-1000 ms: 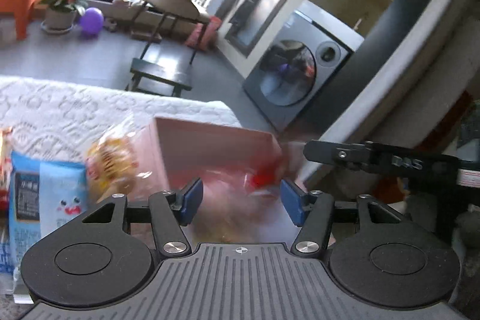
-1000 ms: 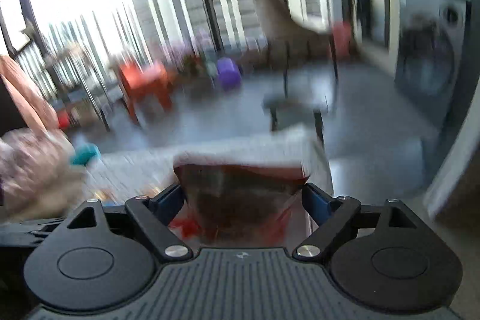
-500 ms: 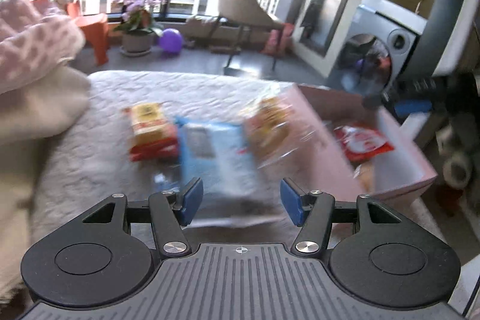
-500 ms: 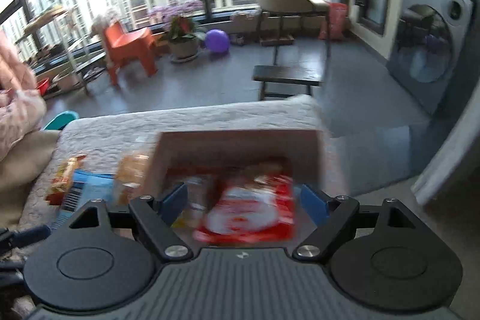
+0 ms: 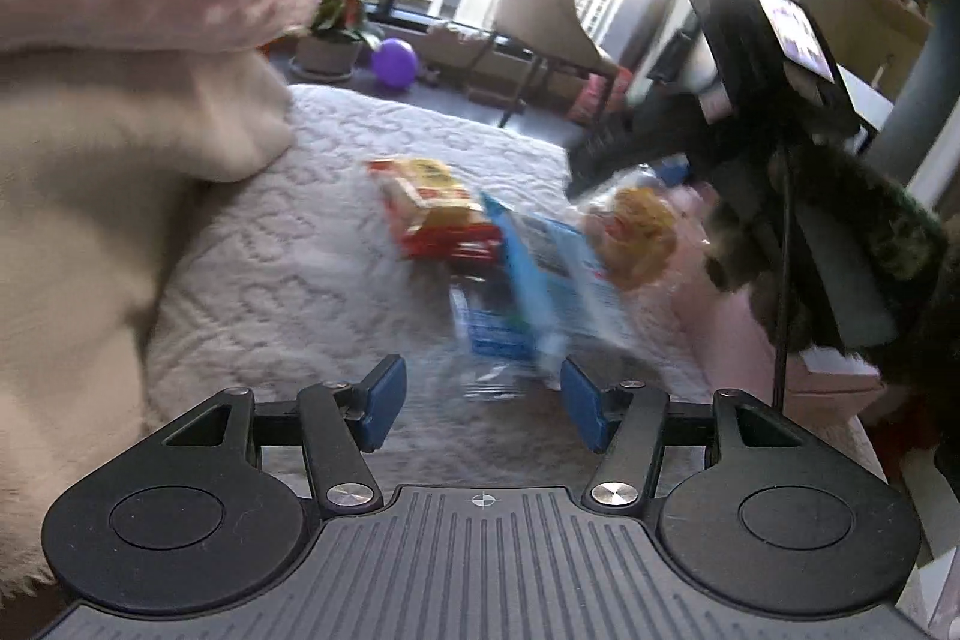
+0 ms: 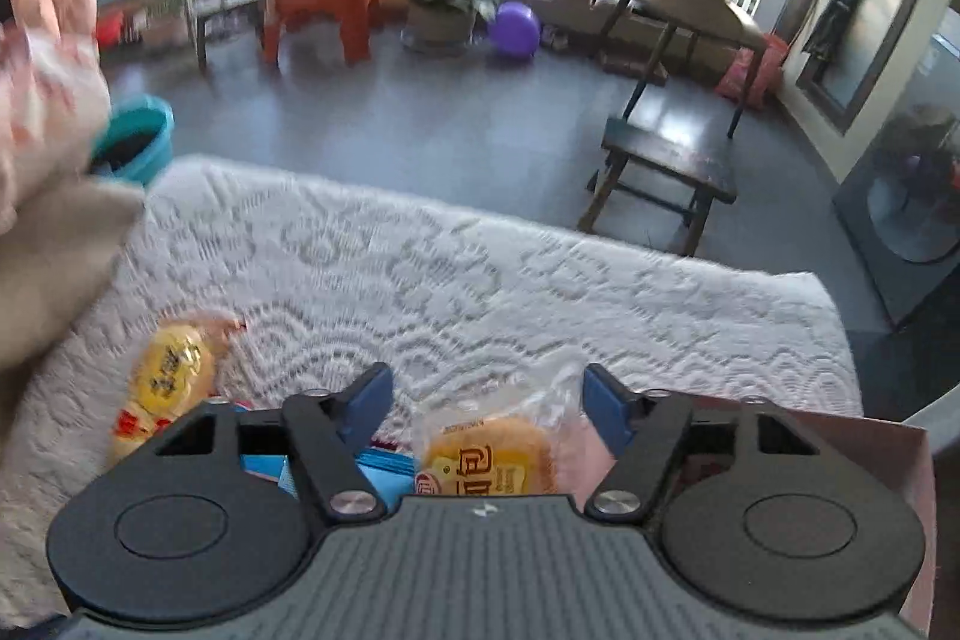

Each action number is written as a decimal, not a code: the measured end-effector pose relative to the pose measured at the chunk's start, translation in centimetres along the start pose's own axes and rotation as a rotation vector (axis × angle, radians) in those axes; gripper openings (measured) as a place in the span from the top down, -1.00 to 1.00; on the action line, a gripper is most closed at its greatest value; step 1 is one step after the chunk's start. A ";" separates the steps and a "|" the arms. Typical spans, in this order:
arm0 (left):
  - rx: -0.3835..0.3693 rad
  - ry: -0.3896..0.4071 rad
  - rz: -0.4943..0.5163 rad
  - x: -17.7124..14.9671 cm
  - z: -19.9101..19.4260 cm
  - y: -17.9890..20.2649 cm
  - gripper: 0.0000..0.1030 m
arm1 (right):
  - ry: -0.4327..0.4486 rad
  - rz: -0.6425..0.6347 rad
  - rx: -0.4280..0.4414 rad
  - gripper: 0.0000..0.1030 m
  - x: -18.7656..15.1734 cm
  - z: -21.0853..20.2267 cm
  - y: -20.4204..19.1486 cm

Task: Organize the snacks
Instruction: 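Grasp the yellow bread packet with the right tool while the left tool grasps the blue packet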

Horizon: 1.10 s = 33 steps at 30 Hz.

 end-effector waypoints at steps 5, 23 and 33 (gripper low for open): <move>0.006 0.002 -0.060 -0.2 -0.6 -2.5 -0.21 | -0.102 -0.004 0.028 0.09 -3.2 0.0 -0.8; -0.154 -0.162 0.055 -3.8 1.1 4.1 -0.03 | -0.143 -0.044 0.151 0.17 -16.3 -11.1 -0.5; -0.268 -0.247 0.135 -6.3 2.0 10.5 0.01 | -0.099 0.133 0.112 0.18 -22.6 -13.6 7.3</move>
Point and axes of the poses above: each gripper's, at about its wrist camera, not at the fingertips, and z roughly the way its jaws point, y to its right, x to its top, the point moved 6 cm from there along z, roughly the way its jaws point, and after that the axes turned 2 degrees about -x, right-handed, at the moved point
